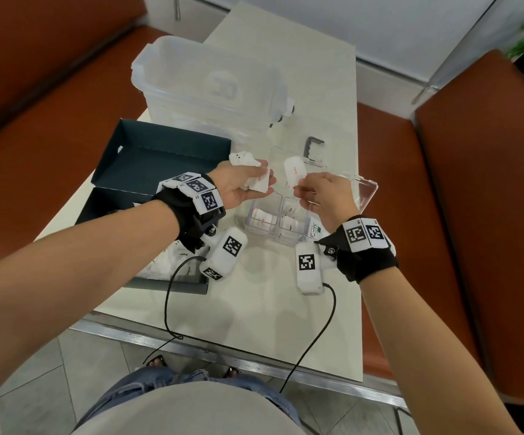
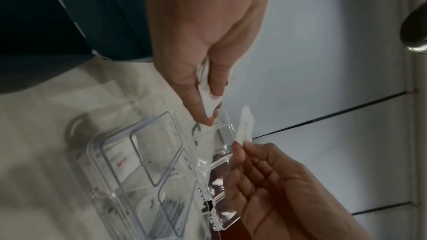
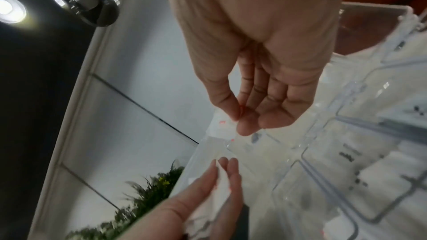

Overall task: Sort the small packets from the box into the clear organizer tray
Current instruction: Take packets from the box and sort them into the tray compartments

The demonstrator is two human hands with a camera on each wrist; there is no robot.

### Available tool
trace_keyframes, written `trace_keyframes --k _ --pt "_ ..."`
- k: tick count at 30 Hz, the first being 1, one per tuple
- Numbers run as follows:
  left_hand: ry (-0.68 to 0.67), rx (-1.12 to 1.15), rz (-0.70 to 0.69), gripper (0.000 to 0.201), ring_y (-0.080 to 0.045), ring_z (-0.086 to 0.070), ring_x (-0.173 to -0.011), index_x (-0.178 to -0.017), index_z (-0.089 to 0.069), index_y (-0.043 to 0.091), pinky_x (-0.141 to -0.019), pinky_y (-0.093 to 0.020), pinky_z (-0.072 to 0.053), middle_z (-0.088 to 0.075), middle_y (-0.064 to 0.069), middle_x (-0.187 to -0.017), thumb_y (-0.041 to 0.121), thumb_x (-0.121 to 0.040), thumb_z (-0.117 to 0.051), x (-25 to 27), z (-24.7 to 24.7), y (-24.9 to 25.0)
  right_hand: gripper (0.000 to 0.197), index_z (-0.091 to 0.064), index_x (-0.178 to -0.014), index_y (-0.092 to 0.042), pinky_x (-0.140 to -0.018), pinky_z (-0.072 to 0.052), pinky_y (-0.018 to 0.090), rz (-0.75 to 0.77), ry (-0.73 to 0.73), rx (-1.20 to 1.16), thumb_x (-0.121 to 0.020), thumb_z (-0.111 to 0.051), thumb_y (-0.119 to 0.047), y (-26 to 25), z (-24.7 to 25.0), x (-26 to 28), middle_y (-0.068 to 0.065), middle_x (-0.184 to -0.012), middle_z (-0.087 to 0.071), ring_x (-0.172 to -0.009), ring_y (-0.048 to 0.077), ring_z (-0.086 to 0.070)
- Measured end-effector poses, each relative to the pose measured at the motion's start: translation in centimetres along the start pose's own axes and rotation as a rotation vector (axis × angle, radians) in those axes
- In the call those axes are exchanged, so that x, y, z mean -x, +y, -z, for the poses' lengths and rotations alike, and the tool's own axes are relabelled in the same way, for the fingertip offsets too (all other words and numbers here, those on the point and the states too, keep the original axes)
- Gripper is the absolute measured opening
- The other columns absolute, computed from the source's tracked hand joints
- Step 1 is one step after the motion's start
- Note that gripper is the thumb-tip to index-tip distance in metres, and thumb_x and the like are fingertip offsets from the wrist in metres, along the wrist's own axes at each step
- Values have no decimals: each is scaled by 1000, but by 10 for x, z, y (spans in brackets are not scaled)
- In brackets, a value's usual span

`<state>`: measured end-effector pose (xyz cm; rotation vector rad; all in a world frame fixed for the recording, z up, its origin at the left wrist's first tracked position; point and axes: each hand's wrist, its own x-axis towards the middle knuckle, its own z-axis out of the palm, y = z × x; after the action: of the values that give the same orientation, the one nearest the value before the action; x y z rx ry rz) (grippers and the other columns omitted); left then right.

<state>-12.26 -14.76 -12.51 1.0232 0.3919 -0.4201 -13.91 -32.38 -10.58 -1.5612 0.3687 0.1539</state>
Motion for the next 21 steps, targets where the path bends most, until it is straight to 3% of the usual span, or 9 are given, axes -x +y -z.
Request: trace_keyframes --k 3,5,7,9,11,15,18,21 --pt "46 -44 -48 11 -23 -66 -95 -94 -64 14 -63 -32 -59 -68 -7 -96 3 -91 -64 -2 1 -2 11 -61 -92 -2 -56 -53 24 -97 -115 -158 -85 -62 6 5 -6 6 12 -73 -71 -62 17 -68" --pt "39 -28 -40 14 -22 -65 -98 -95 -65 18 -69 -31 -57 -68 -6 -100 5 -90 -66 -2 -2 -4 12 -63 -95 0 -57 -54 24 -148 -169 -160 -84 -65 5 10 -13 10 12 -75 -72 -64 18 -69" --pt "23 -2 -21 16 -20 -64 -95 -100 -66 20 -74 -31 -57 -68 -6 -102 7 -91 -65 -1 -6 -5 10 -65 -93 1 -56 -53 24 -172 -159 -143 -83 -67 3 12 -19 12 11 -73 -72 -62 16 -68" --pt "12 -11 -8 14 -17 -64 -85 -100 -66 21 -66 -28 -57 -67 -4 -95 10 -93 -63 2 -10 -6 7 -65 -90 1 -54 -52 23 -179 -132 -133 -83 -68 1 12 -23 13 9 -70 -69 -57 14 -64" --pt "21 -13 5 10 -16 -64 -79 -101 -65 19 -58 -25 -56 -67 -5 -93 15 -91 -66 5 -13 -6 6 -65 -88 -1 -53 -50 23 -178 -114 -112 -83 -68 -2 10 -23 13 7 -67 -66 -55 13 -61" --pt "52 -2 -4 41 -21 -63 -86 -119 -60 7 -64 -28 -57 -66 -11 -105 29 -86 -72 5 -10 -6 2 -65 -85 -2 -52 -48 22 -181 -87 -85 -84 -67 -3 4 -20 14 6 -67 -64 -57 15 -61" --pt "40 -25 -25 32 -20 -62 -81 -110 -60 7 -62 -25 -56 -65 -10 -101 27 -87 -71 8 -6 -6 4 -64 -82 -2 -53 -48 22 -196 -60 -88 -86 -65 -3 2 -18 14 7 -67 -63 -59 15 -61" --pt "-1 -114 -87 22 -19 -63 -76 -104 -63 6 -60 -21 -56 -66 -11 -96 16 -87 -71 12 -4 -9 2 -64 -86 0 -52 -49 23 -213 -55 -105 -86 -65 -2 3 -18 12 8 -67 -63 -57 15 -61"
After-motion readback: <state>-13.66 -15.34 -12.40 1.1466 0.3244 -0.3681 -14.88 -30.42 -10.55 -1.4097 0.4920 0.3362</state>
